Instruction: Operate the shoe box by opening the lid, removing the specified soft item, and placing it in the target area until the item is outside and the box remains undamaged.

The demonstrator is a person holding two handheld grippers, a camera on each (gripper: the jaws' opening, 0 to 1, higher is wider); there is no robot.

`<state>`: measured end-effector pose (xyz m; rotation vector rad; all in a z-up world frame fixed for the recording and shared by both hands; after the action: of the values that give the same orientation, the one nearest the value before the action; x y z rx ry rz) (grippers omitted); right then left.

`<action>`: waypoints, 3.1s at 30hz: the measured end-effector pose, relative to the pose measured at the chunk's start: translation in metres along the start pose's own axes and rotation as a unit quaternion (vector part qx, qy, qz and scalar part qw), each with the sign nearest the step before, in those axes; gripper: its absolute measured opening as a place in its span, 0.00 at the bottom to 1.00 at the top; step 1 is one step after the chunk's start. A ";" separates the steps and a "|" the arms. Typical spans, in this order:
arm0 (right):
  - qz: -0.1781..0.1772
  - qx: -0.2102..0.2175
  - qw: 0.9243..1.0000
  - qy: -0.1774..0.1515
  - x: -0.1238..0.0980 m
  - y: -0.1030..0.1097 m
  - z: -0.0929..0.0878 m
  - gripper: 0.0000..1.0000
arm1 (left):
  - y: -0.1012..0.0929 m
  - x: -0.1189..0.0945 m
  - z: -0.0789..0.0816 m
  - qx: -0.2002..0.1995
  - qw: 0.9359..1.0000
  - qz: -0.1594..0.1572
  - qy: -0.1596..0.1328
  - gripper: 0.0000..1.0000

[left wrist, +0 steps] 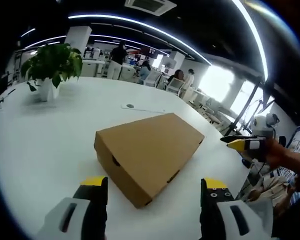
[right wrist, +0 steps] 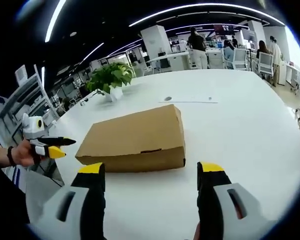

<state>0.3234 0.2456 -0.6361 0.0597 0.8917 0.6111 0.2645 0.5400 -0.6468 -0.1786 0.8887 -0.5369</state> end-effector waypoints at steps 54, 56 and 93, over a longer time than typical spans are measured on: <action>0.029 -0.031 0.999 0.027 0.102 0.052 0.020 0.55 | 0.064 -0.001 -0.025 0.002 0.998 0.048 0.040 0.60; 0.034 -0.036 0.998 0.030 0.105 0.061 0.020 0.55 | 0.074 -0.008 -0.028 0.008 0.998 0.052 0.044 0.60; 0.011 -0.156 0.984 0.081 0.120 0.103 0.012 0.47 | 0.101 -0.043 -0.045 0.021 0.997 0.051 0.049 0.58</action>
<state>0.3399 0.3960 -0.6827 -0.2656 0.9432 0.7789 0.2456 0.6519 -0.6819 -0.0695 0.9763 -0.4717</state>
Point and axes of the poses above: the point that each gripper's makers call its tool centre point, and the gripper's own axes: x roughly forward along the fingers, y roughly to its left, z roughly out of its top, the point moved 5 cm from there along -x, roughly backward along the fingers, and after that the axes turned 14 degrees about y, right-handed, at the moved point
